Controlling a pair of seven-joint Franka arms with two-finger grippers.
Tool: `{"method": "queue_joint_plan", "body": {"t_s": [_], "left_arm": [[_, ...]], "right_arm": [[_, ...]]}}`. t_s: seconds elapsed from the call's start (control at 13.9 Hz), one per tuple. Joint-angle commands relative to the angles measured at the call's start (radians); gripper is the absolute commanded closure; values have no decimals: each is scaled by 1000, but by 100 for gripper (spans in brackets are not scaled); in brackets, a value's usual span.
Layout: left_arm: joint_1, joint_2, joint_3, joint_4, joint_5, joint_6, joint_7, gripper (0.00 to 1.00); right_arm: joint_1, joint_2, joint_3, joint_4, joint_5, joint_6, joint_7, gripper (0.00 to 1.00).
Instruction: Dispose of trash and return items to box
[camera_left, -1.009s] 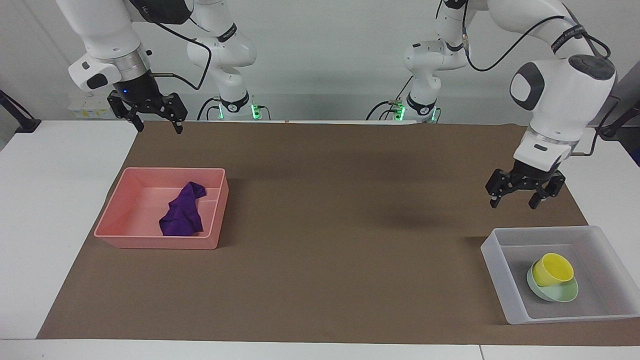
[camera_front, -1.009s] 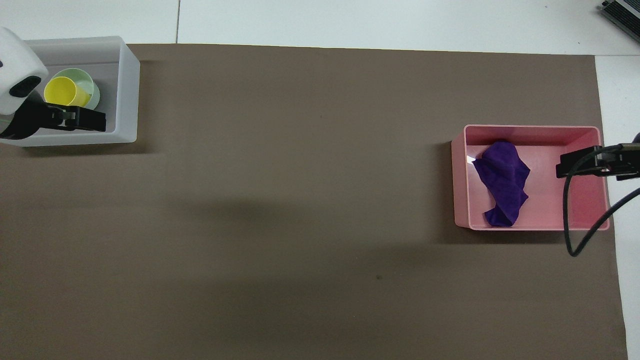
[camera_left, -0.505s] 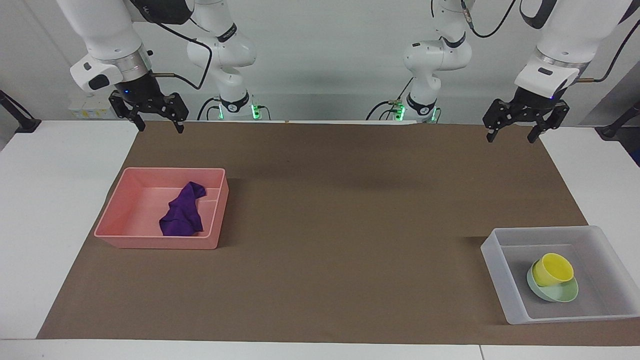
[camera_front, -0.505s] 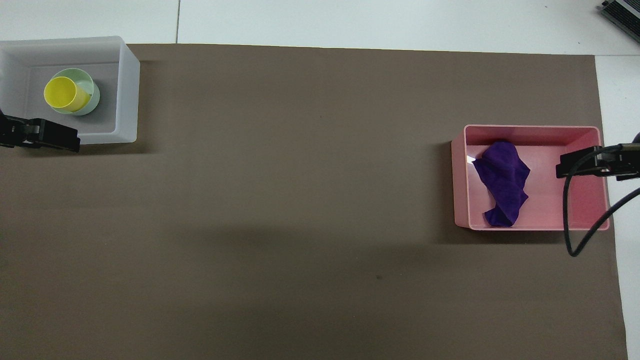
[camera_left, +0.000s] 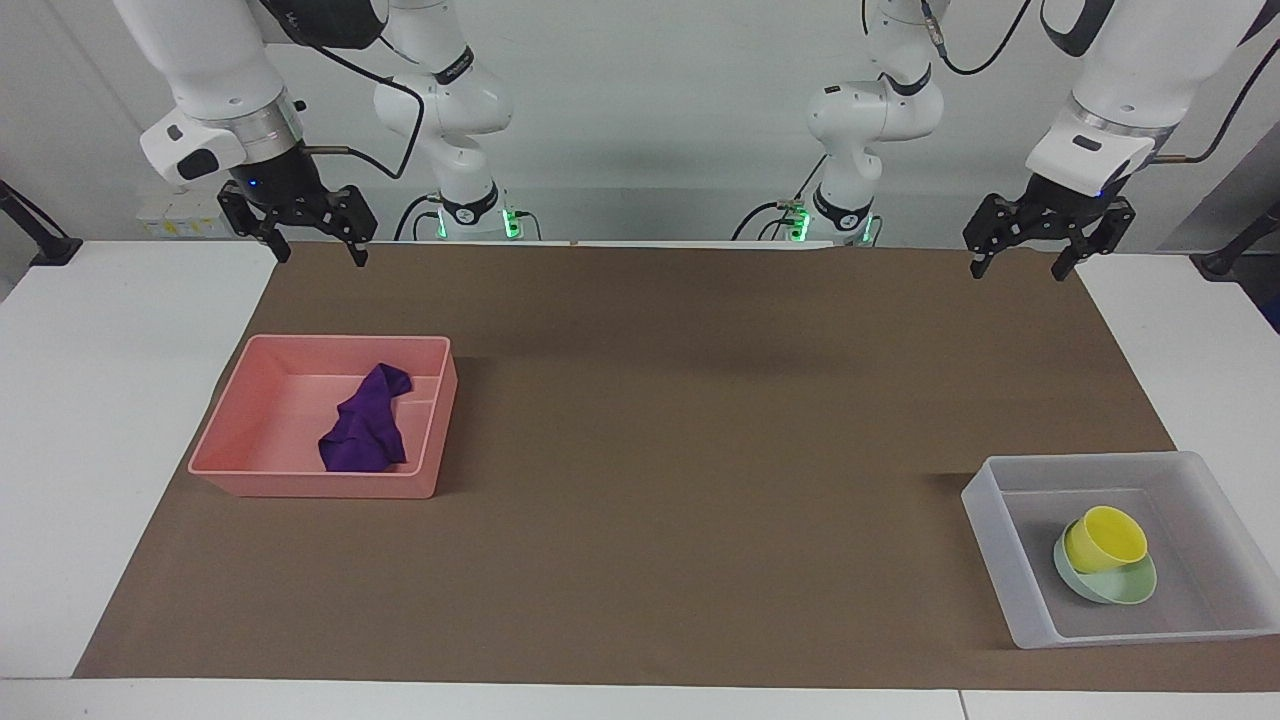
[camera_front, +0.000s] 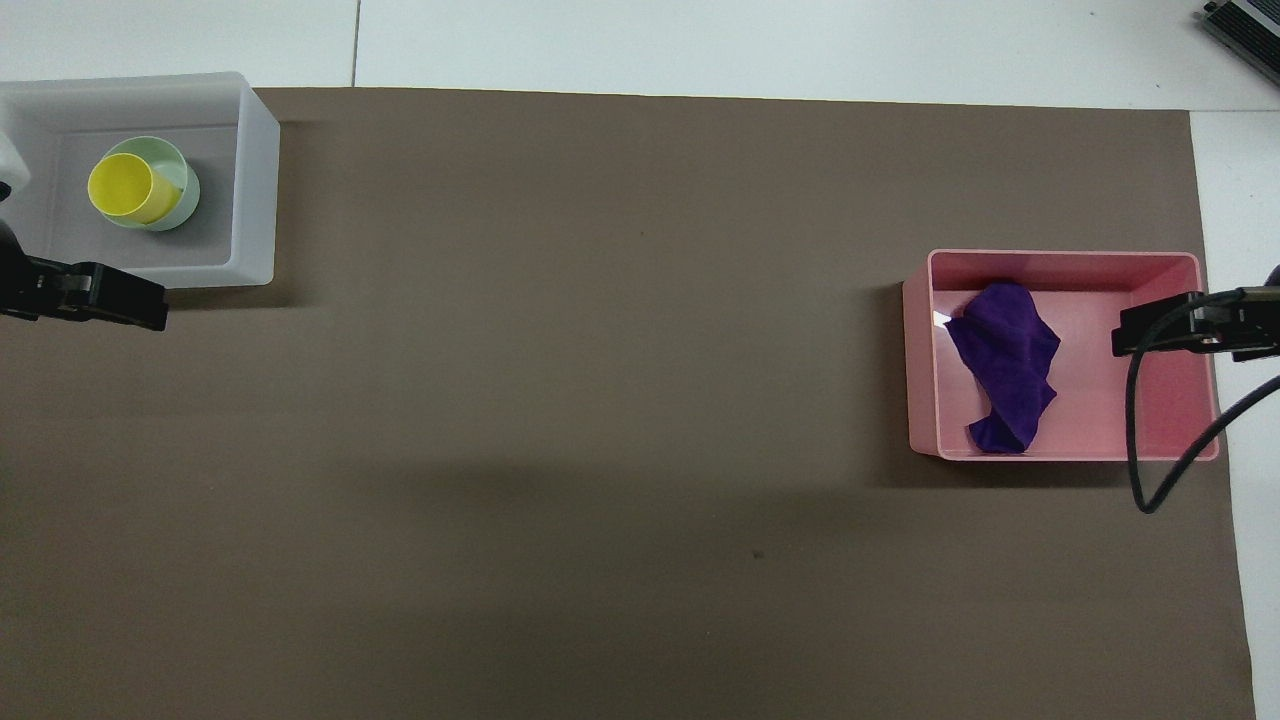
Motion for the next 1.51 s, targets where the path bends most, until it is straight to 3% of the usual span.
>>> {"method": "queue_joint_plan", "body": {"t_s": [0.0, 0.65, 1.44], "left_arm": [[4, -30, 6, -29, 1, 2, 1, 0], [24, -44, 18, -28, -75, -4, 3, 0], [24, -68, 15, -38, -45, 6, 13, 0]], "right_arm": [[-7, -19, 4, -15, 10, -12, 1, 0], [-7, -19, 4, -15, 10, -13, 1, 0], [-7, -19, 4, -15, 10, -13, 1, 0]]}}
